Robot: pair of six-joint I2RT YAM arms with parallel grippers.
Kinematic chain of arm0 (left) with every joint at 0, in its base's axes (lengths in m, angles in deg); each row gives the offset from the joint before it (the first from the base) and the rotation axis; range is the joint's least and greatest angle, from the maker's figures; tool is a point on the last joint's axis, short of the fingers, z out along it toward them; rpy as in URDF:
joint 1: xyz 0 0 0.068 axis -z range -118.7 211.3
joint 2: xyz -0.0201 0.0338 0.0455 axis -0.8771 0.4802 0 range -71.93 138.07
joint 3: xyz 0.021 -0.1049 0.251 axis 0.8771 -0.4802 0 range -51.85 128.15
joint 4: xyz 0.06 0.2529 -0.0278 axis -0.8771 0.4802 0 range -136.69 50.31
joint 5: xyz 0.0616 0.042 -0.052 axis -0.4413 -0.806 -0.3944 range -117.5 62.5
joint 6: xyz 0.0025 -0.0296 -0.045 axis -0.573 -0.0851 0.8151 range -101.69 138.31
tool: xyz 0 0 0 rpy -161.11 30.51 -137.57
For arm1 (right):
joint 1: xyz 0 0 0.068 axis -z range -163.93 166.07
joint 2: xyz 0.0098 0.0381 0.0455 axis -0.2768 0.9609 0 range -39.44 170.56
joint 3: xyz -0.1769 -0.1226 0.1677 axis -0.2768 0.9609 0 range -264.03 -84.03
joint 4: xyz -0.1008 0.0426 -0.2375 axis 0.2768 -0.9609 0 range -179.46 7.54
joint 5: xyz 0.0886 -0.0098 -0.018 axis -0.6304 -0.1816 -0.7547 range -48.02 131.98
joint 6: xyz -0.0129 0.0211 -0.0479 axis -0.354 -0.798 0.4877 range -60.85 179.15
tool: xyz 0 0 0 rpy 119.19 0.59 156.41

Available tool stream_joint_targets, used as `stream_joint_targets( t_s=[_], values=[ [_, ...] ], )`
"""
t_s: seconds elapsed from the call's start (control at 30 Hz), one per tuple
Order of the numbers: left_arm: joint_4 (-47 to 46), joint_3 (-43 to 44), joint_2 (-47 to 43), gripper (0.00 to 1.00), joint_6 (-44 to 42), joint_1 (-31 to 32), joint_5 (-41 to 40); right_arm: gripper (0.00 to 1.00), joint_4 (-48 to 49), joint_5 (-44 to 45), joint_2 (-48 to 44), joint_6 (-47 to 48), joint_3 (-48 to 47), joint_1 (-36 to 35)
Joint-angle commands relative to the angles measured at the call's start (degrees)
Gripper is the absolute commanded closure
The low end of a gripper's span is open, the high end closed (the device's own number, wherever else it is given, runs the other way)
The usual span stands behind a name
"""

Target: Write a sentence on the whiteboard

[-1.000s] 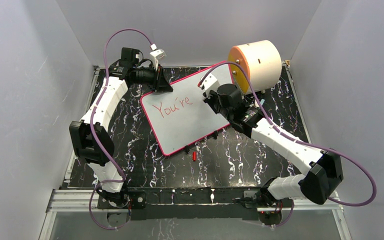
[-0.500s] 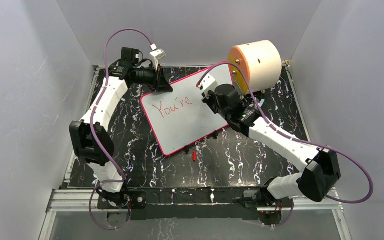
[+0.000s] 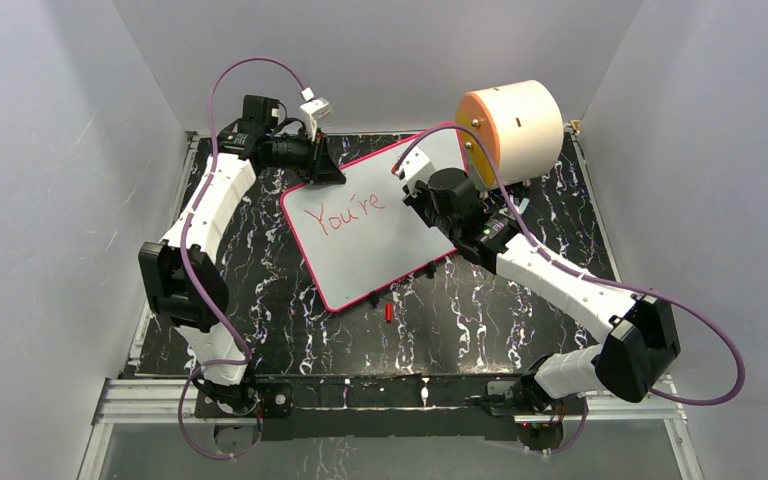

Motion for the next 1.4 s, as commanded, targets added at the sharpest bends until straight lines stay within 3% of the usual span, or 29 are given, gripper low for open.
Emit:
stream_joint_targets(
  t_s=[0.0, 0.37, 1.37],
  values=[
    [7.8, -1.7, 0.5, 1.00, -4.0, 3.8, -3.8, 1.00, 4.8, -1.2, 0.7, 0.0, -0.4, -0.2],
    [8.0, -1.8, 0.5, 1.00, -4.2, 3.8, -4.0, 1.00, 5.8, -2.6, 0.1, -0.4, 0.1, -0.2],
    [8.0, -1.7, 0.3, 1.00, -4.0, 4.0, -4.1, 1.00, -3.5, -5.4, -0.8, 0.1, 0.2, -0.3]
  ],
)
